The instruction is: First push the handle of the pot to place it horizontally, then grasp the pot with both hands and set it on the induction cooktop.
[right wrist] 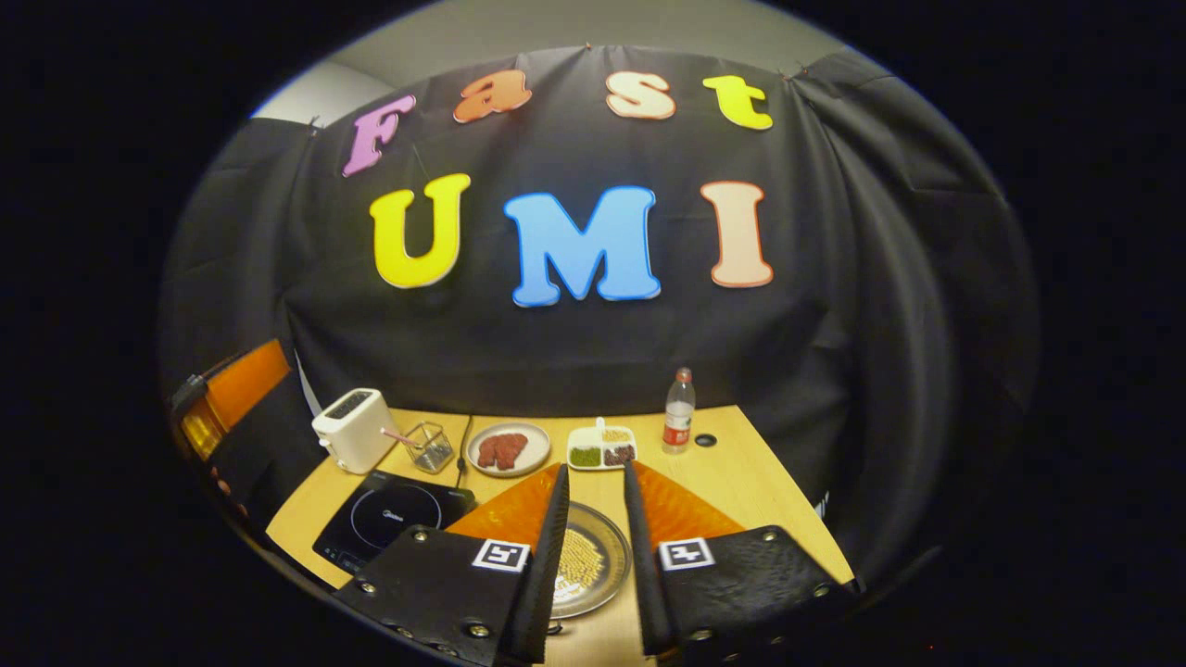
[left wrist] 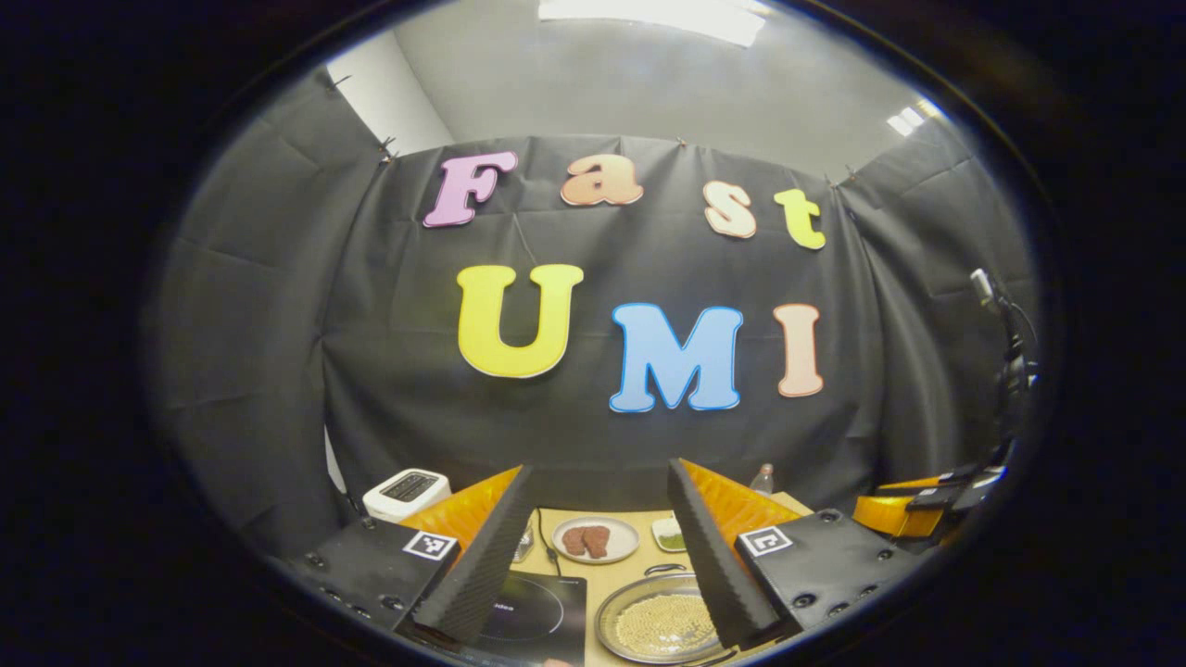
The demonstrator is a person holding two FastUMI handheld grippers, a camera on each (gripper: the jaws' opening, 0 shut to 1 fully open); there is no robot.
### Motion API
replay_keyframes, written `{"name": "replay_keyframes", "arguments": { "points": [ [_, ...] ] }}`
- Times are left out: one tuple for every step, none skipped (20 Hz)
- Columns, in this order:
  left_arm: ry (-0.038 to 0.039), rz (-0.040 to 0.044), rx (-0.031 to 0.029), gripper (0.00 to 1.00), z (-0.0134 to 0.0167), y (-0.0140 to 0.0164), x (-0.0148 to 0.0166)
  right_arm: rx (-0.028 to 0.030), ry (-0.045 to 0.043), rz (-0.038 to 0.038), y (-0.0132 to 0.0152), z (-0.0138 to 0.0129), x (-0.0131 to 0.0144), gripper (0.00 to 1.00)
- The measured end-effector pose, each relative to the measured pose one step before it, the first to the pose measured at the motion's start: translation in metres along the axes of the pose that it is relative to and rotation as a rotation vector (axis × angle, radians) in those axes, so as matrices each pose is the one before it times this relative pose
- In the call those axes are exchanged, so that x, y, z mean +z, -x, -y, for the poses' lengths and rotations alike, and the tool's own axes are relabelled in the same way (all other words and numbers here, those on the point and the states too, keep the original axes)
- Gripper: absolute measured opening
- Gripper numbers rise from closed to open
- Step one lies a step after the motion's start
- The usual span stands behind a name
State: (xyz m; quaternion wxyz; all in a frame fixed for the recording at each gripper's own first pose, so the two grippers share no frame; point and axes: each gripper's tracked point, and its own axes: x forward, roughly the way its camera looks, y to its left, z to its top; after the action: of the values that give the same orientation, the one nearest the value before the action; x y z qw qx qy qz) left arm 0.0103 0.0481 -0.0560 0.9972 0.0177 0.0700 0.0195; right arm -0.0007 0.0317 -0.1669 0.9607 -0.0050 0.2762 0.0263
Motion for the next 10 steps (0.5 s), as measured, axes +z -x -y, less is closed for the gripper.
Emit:
{"name": "replay_keyframes", "arguments": {
  "points": [
    [-0.00027, -0.006, 0.00477, 0.98, -0.00298, 0.00115, -0.00261, 0.00409, -0.00531, -0.03713, -0.00207, -0.00402, -0.00963, 0.31],
    [0.00236, -0.006, 0.00672, 0.98, -0.00439, 0.00003, -0.00271, 0.00875, -0.00527, -0.03785, -0.00272, -0.00631, -0.01177, 0.31],
    [0.00525, -0.00634, 0.00469, 0.99, -0.00376, -0.00028, -0.00154, 0.00445, 0.00402, -0.03795, -0.00152, -0.00235, -0.00965, 0.31],
    [0.00381, -0.00538, 0.00512, 0.95, -0.00325, -0.00095, -0.00293, 0.01502, 0.00104, -0.04062, -0.00058, -0.00477, -0.00758, 0.31],
    [0.00234, -0.00378, 0.00777, 0.99, -0.00391, 0.00207, -0.00265, 0.03549, -0.00185, -0.04605, -0.00688, -0.00844, -0.01168, 0.16],
    [0.00003, -0.0008, 0.00911, 0.95, -0.00522, 0.00042, 0.00022, 0.04219, -0.00224, -0.04709, -0.00362, -0.01093, -0.01165, 0.15],
    [0.00023, 0.00101, 0.0083, 0.95, -0.00391, -0.00034, 0.00132, 0.03071, -0.00569, -0.04698, -0.00464, -0.00779, -0.01095, 0.16],
    [0.00045, 0.00288, 0.00743, 0.98, -0.00464, 0.0004, 0.00091, 0.03358, -0.00605, -0.04111, -0.00398, -0.00696, -0.01044, 0.16],
    [-0.00057, 0.00178, 0.00784, 0.95, -0.00382, 0.00139, -0.00007, 0.00606, -0.00713, -0.04166, -0.0033, -0.00122, -0.00874, 0.16],
    [-0.00169, -0.00094, 0.00667, 0.98, -0.00431, 0.00087, 0.00132, 0.01349, -0.01472, -0.03961, 0.00021, -0.00287, -0.00708, 0.18]
  ]
}}
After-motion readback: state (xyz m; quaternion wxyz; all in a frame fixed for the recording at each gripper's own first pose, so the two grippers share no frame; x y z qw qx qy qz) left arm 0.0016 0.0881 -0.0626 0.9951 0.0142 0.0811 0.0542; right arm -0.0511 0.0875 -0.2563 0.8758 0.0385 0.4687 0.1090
